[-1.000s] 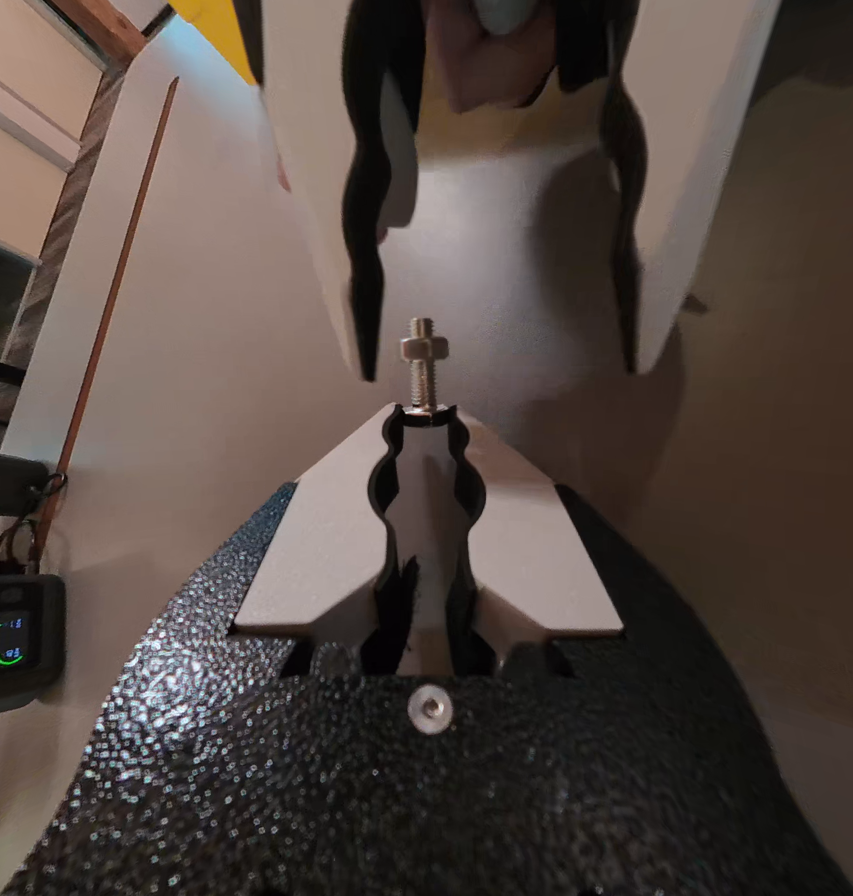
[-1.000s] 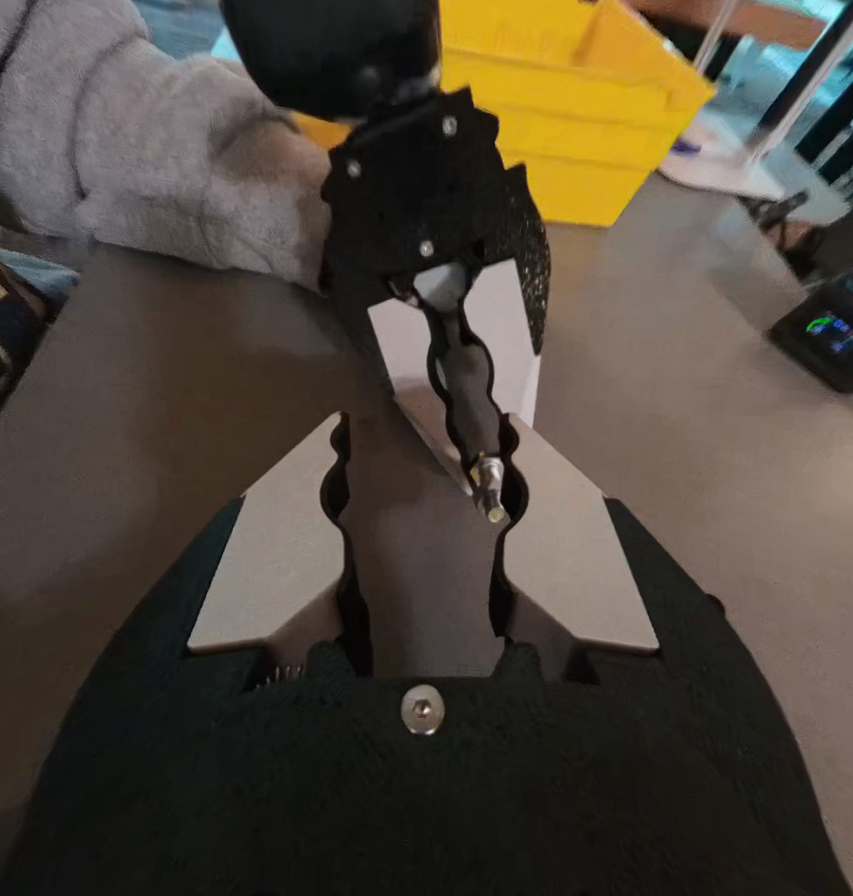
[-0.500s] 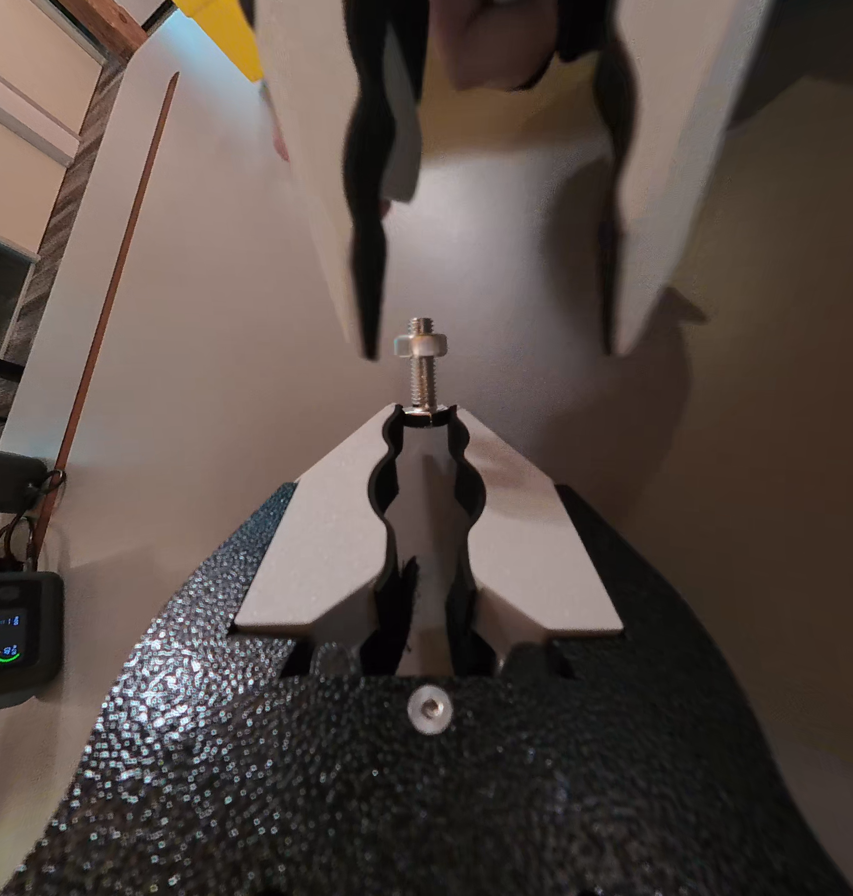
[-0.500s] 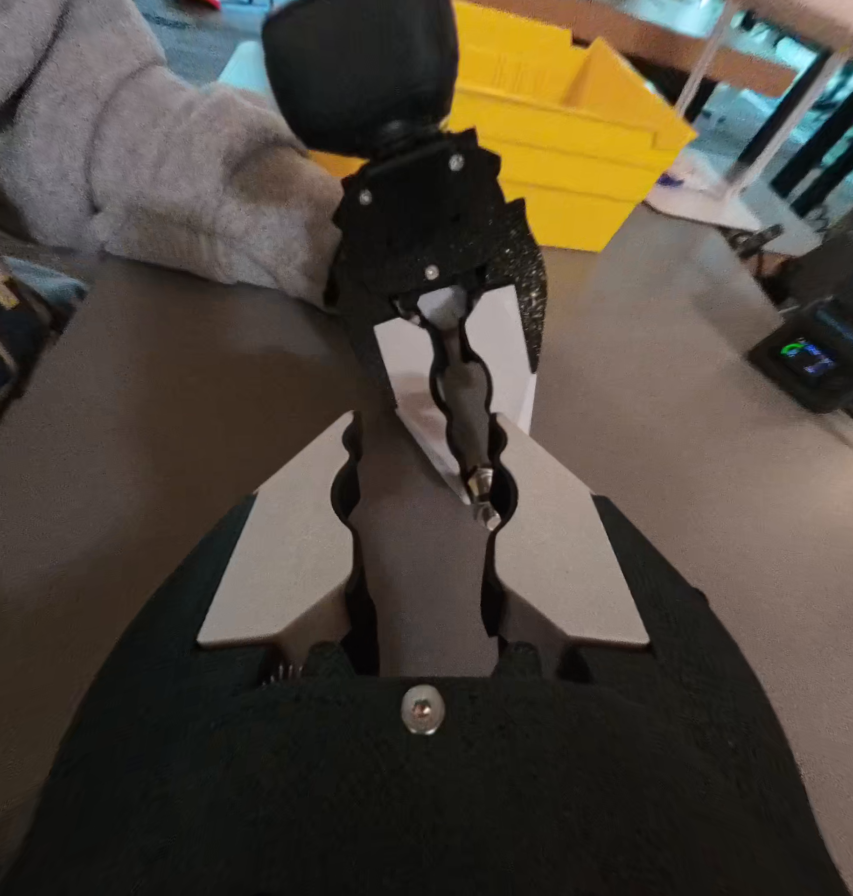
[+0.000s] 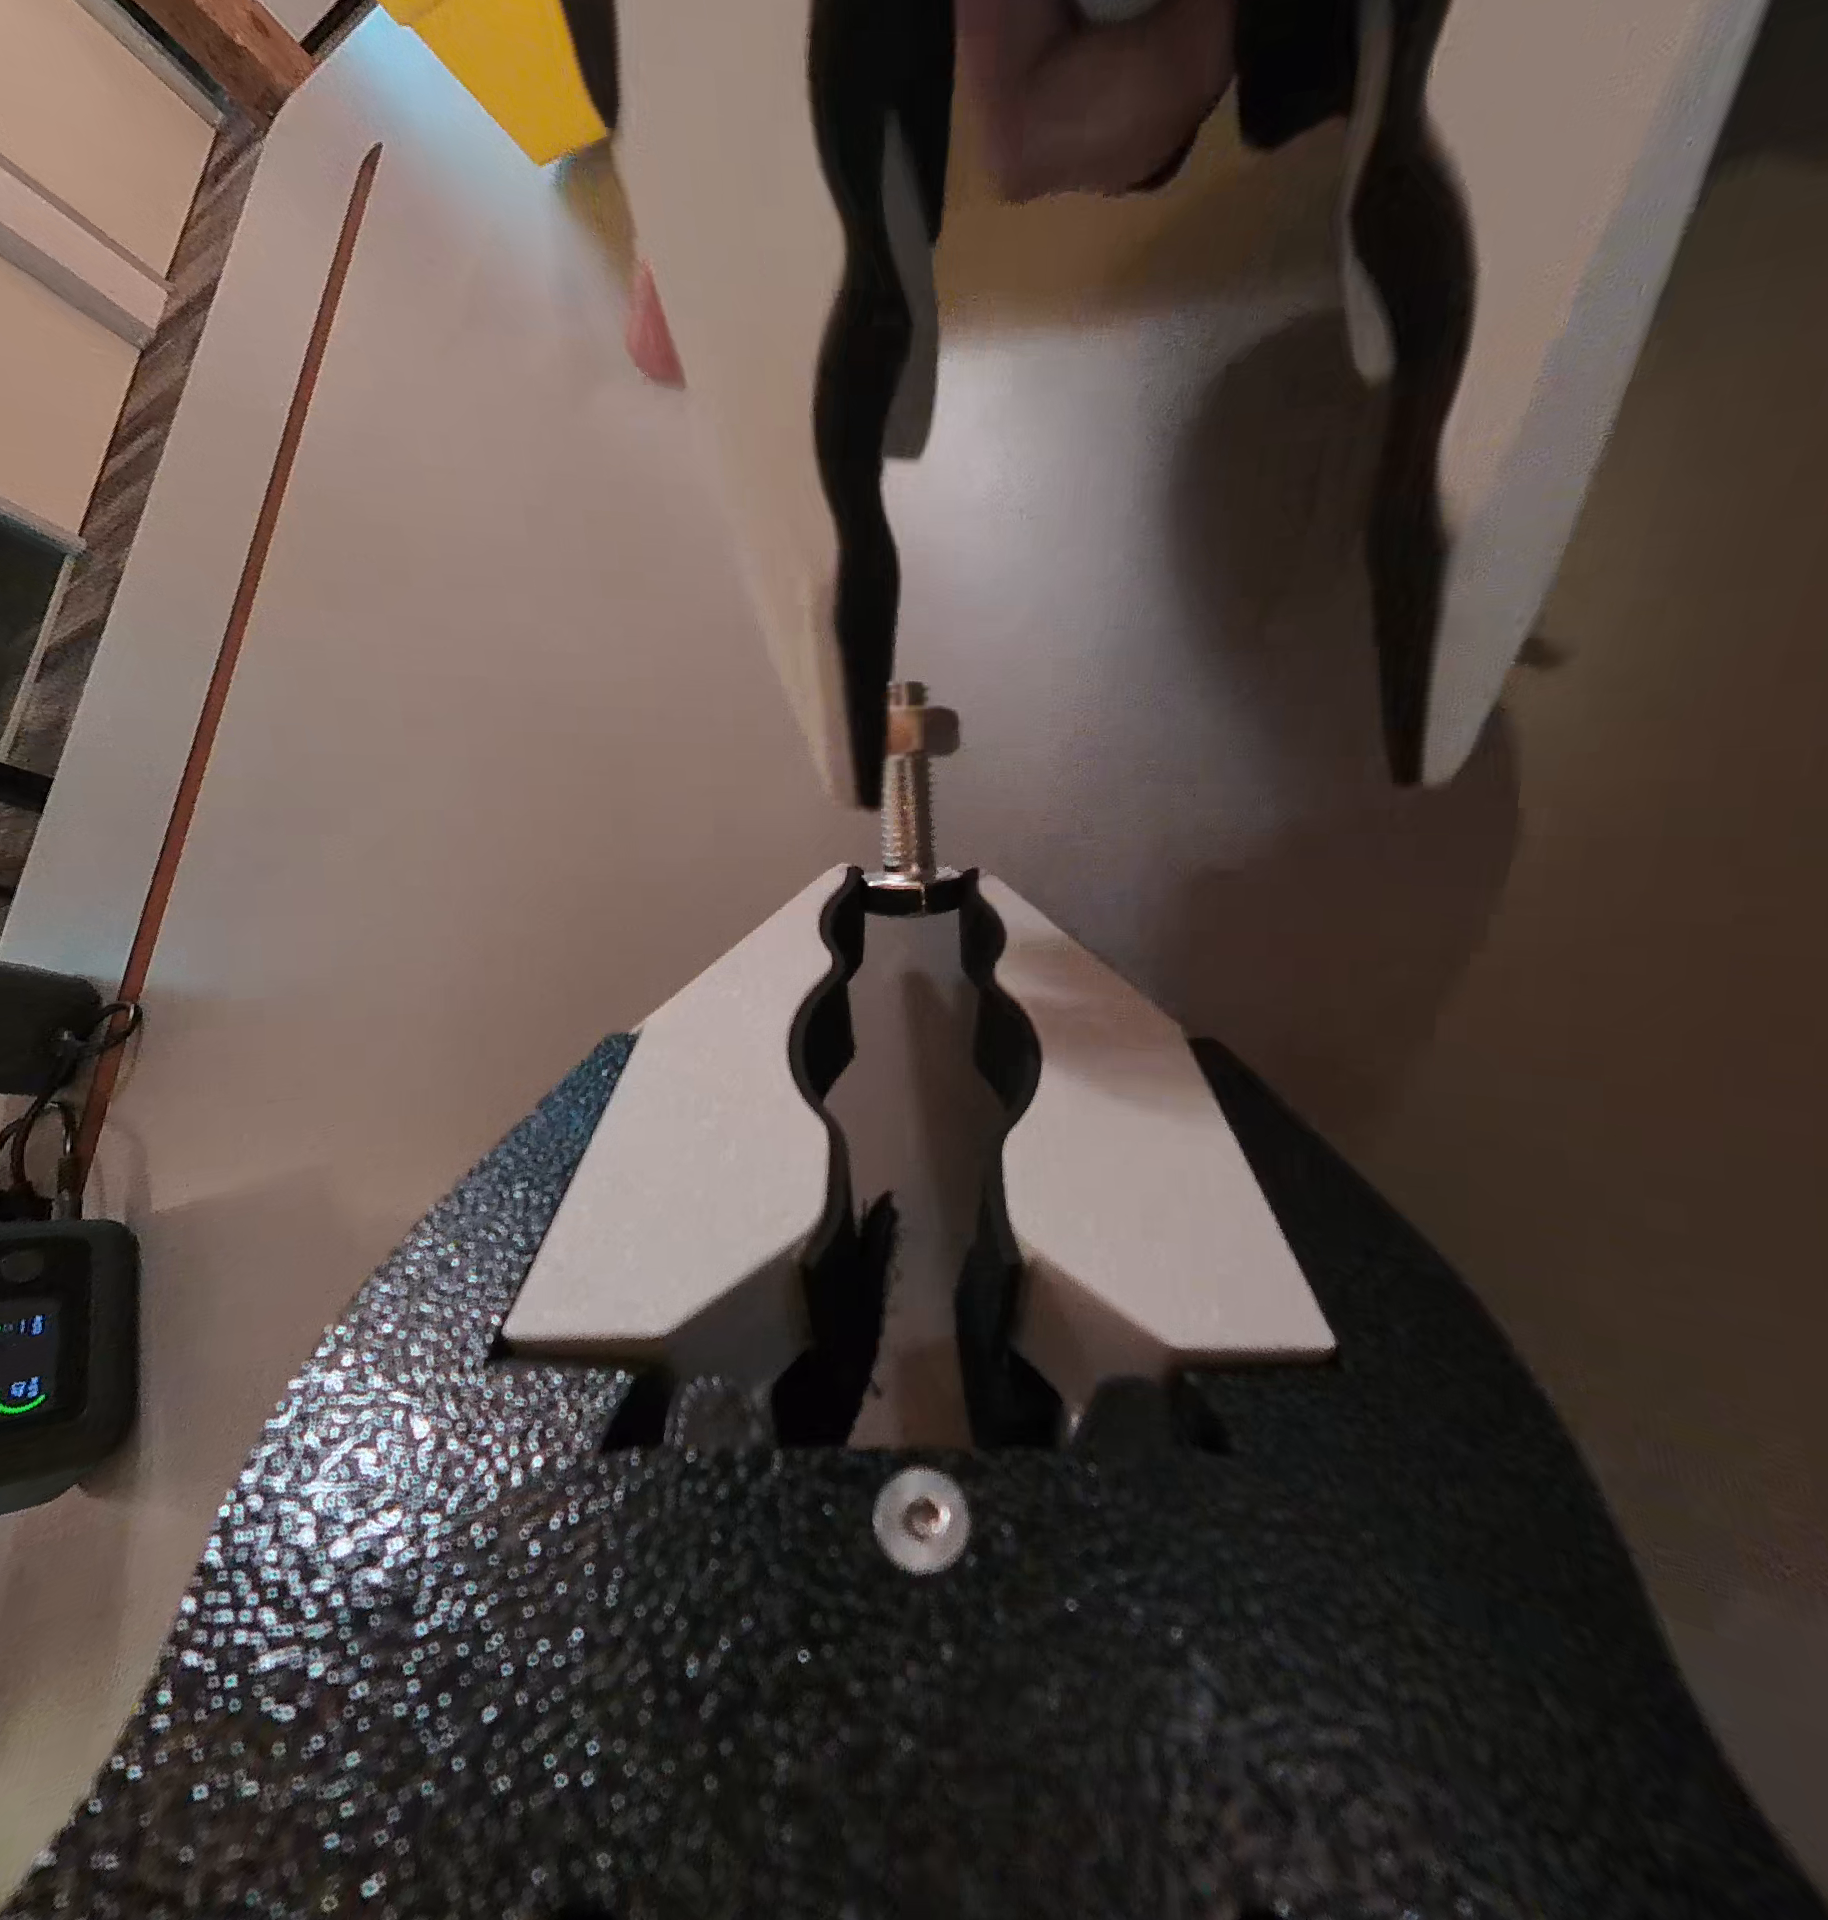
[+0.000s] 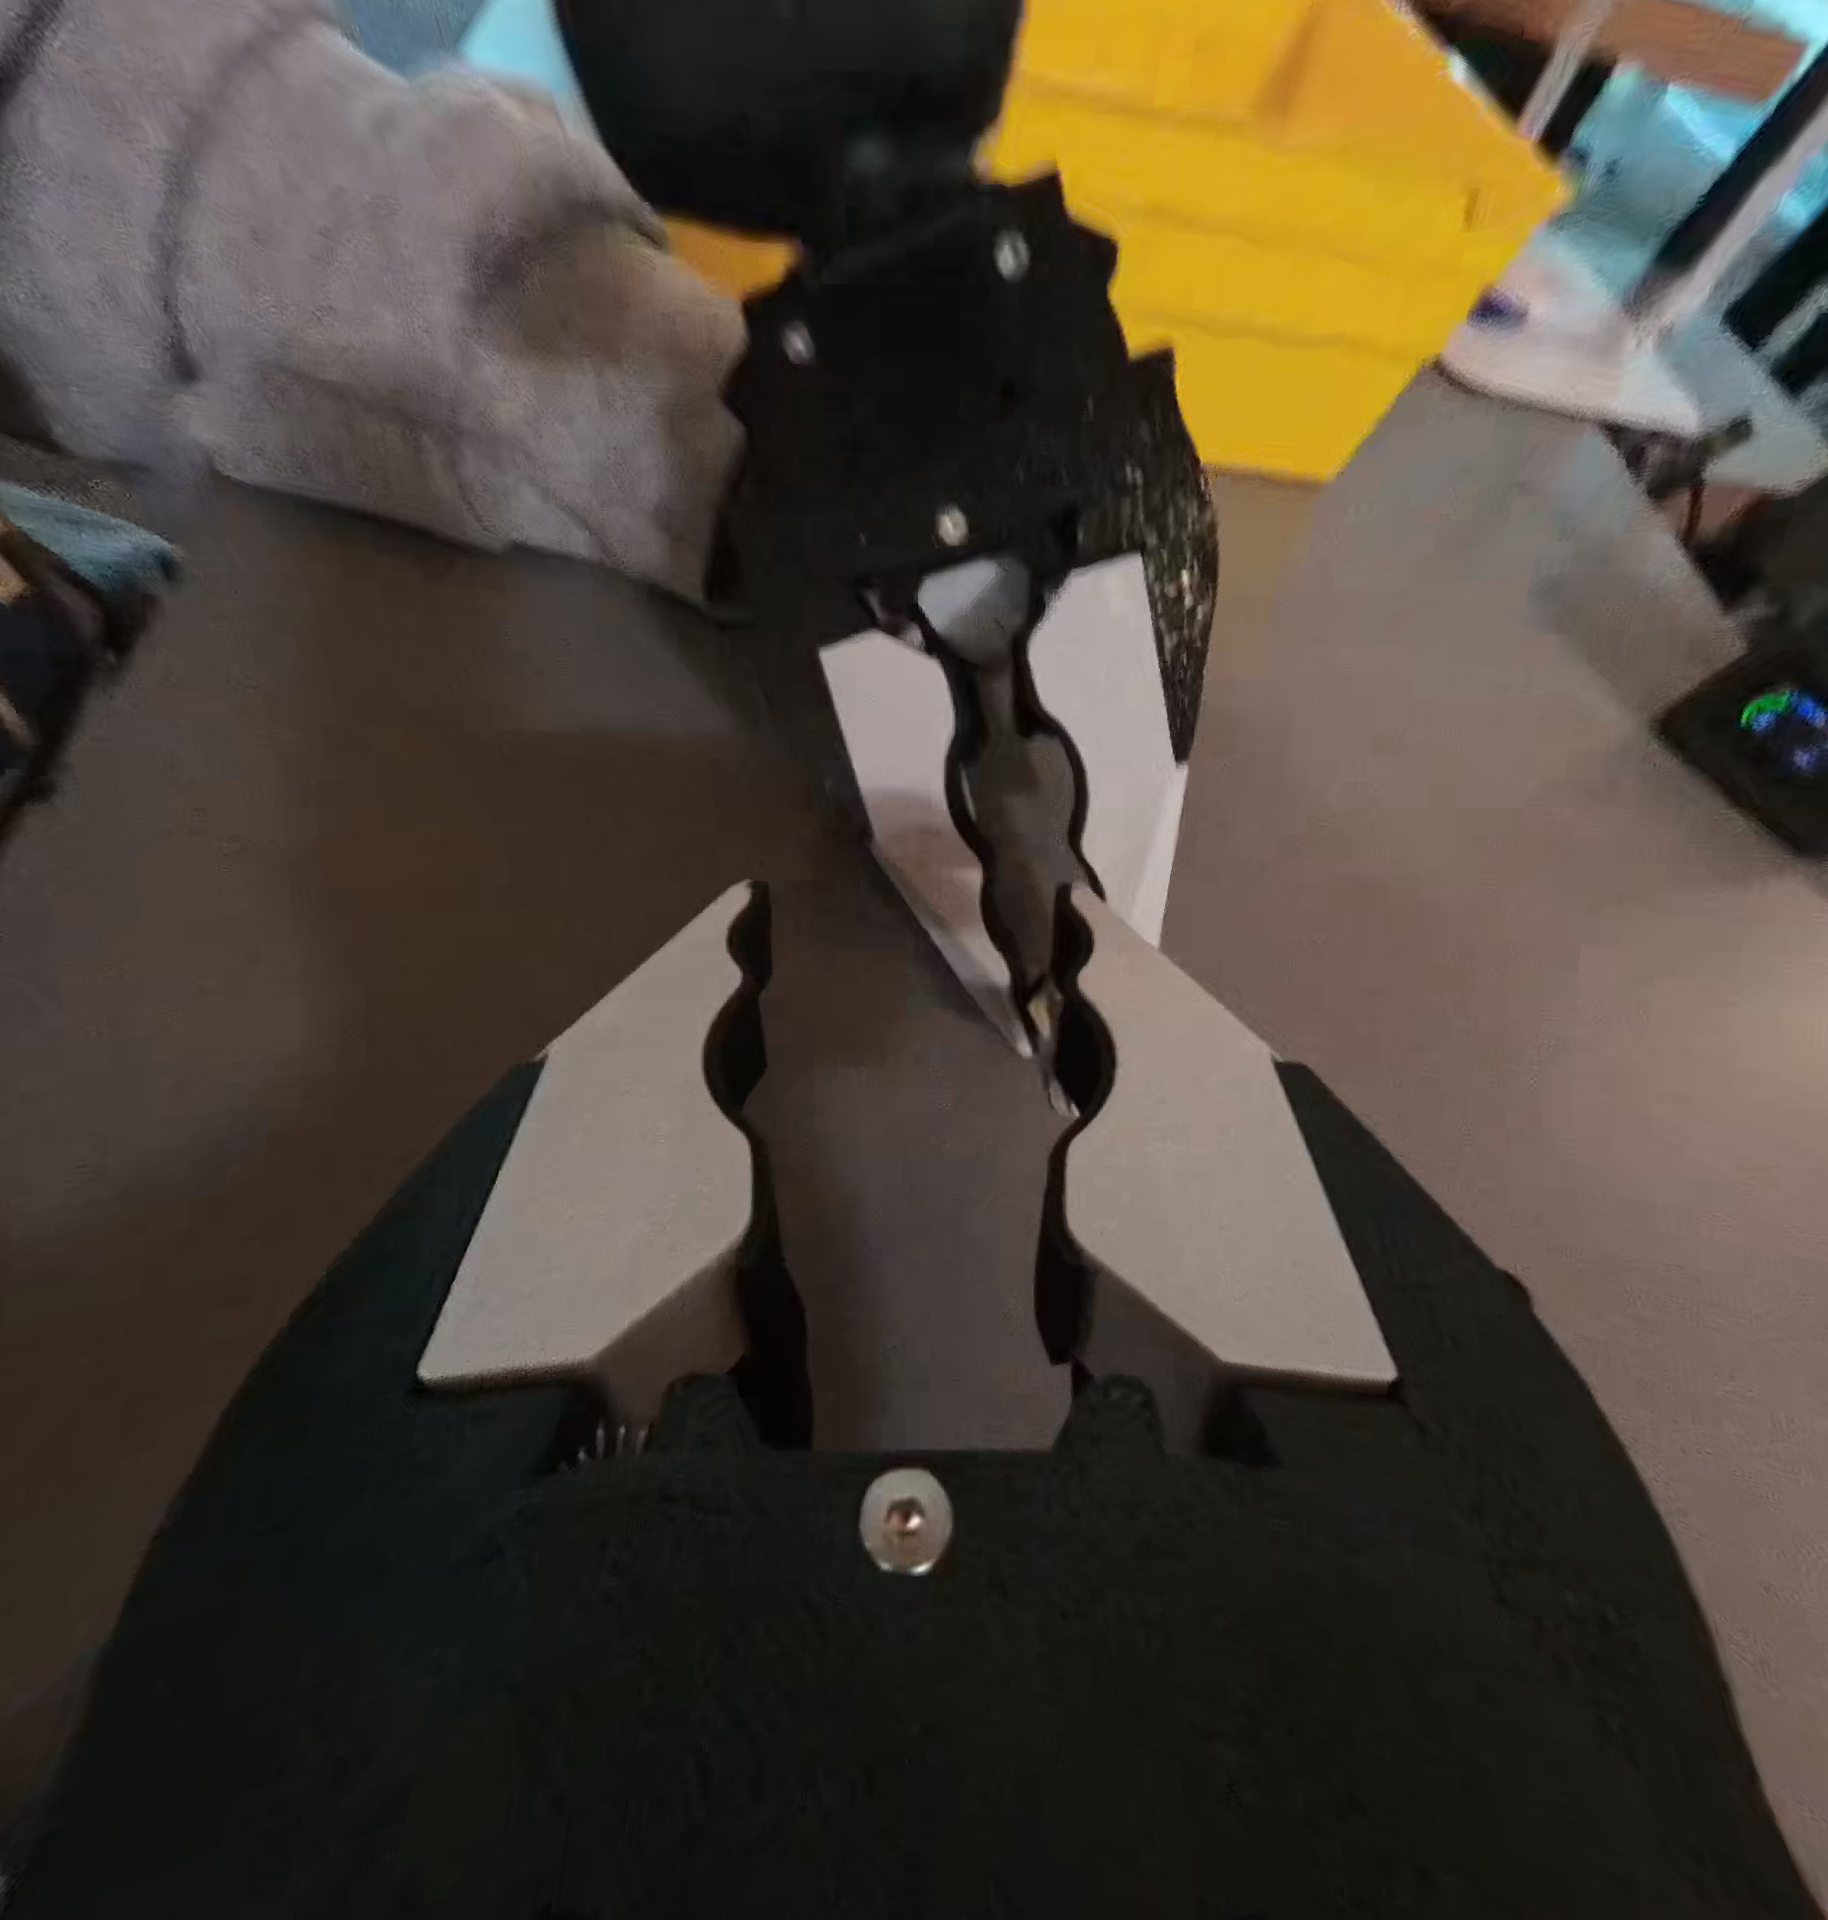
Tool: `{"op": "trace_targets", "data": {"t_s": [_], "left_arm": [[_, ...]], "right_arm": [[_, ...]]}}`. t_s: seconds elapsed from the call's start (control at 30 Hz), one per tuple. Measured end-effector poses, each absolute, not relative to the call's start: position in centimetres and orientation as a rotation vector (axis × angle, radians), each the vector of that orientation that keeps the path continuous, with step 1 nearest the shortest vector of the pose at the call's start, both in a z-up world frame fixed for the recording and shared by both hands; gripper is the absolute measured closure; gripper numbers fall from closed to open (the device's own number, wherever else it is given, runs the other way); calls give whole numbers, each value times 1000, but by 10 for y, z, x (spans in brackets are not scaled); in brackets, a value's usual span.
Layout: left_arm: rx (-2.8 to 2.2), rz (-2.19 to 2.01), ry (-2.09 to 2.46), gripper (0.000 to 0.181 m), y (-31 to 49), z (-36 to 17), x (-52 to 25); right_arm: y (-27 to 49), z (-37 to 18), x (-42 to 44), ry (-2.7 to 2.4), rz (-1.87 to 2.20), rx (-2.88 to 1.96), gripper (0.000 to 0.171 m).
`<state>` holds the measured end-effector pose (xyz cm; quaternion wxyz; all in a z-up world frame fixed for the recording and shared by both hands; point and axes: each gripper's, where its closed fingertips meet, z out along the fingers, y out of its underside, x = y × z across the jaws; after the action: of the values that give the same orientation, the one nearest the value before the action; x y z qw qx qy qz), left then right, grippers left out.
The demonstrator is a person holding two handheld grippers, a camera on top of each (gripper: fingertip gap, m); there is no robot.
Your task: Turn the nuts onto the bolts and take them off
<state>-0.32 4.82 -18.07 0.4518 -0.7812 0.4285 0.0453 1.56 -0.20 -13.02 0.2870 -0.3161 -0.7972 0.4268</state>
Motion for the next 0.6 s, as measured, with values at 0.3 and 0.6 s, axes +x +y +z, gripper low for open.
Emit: {"op": "trace_targets", "data": {"t_s": [0.3,0.6], "left_arm": [[-1930,110,1055,165,48,-181,-3],[-1934,114,1054,165,49,-182,-4]], "right_arm": [[41,-168,26,-2200,1015,-1284,113],[5,-130,14,-2108,1129,-900,117]]}}
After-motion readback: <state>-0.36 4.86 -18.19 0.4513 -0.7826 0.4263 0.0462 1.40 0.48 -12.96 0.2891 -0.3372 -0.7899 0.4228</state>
